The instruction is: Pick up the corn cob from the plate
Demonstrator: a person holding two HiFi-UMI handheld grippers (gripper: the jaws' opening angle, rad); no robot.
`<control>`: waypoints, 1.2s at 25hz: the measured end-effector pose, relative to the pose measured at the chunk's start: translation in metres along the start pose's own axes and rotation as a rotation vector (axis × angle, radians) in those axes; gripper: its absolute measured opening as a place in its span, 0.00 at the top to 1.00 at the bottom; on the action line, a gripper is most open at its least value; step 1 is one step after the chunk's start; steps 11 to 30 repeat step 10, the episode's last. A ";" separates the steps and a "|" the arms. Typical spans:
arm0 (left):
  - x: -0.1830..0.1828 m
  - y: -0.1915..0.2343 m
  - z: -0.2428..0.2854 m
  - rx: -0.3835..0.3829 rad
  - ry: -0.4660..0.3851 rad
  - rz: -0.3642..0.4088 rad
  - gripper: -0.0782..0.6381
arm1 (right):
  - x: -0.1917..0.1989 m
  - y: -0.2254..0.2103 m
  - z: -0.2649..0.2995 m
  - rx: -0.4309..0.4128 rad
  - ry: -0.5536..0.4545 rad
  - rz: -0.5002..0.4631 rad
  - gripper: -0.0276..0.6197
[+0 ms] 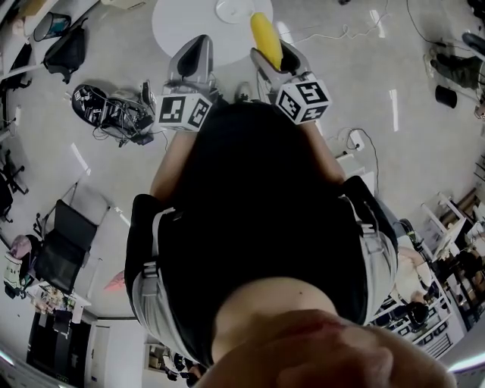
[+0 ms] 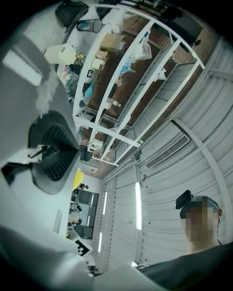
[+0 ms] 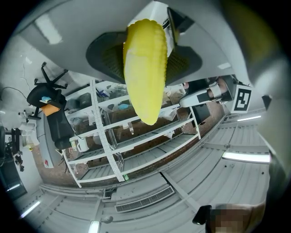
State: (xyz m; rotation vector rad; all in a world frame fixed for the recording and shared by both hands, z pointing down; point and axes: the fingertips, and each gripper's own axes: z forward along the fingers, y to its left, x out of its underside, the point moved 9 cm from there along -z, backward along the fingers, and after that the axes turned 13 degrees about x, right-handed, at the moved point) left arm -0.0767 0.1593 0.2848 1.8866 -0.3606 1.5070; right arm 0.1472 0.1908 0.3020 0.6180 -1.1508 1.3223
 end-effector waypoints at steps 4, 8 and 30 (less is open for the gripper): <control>0.000 -0.003 0.003 0.002 -0.002 -0.002 0.88 | -0.001 -0.003 -0.002 -0.002 -0.001 0.001 0.55; 0.002 -0.004 0.005 0.002 -0.004 -0.002 0.88 | -0.001 -0.006 -0.002 -0.003 -0.004 0.007 0.55; 0.003 -0.004 0.007 0.003 -0.004 -0.002 0.88 | -0.001 -0.009 -0.002 -0.003 -0.006 0.009 0.55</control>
